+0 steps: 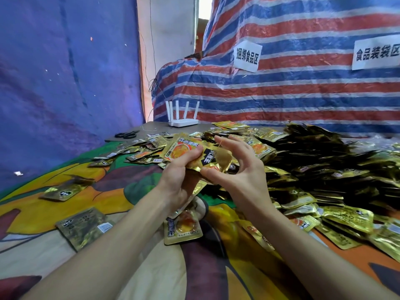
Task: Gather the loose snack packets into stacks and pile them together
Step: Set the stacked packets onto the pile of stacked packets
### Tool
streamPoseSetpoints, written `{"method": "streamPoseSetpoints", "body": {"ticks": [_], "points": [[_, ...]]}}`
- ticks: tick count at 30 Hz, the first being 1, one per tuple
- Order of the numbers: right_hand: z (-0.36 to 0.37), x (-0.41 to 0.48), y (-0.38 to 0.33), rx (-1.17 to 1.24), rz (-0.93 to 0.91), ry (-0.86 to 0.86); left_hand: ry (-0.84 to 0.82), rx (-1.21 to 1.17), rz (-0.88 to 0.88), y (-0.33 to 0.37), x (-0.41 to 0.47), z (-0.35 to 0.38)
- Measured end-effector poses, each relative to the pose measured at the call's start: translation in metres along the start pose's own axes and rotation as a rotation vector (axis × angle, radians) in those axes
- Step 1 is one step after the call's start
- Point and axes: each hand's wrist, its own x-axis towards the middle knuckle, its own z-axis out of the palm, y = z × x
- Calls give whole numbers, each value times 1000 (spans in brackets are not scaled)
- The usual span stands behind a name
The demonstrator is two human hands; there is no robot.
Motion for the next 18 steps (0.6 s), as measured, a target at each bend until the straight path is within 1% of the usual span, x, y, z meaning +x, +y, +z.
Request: {"method": "streamPoseSetpoints", "body": {"ticks": [2,5,8,10,12,14,18], "points": [[-3,1,-3,60,20,-22,-48,36,-5,0,-2,-1],[-5,3,-4,33,42,-74,-100,57,-2,-2,-5,-2],[-7,6,-1,53,91,-96,-102,50,8,-4,-6,1],[-6,6,1,102,89,-100,-112,38,-12,-6,-6,3],[-3,2,2,155,74,-101,-83,18,-40,-8,-5,4],[1,0,4,139,56,-66,-26,-29,-48,-10,-4,6],[11,-1,7,131,73,-9,54,-44,-6,-11,-1,8]]}}
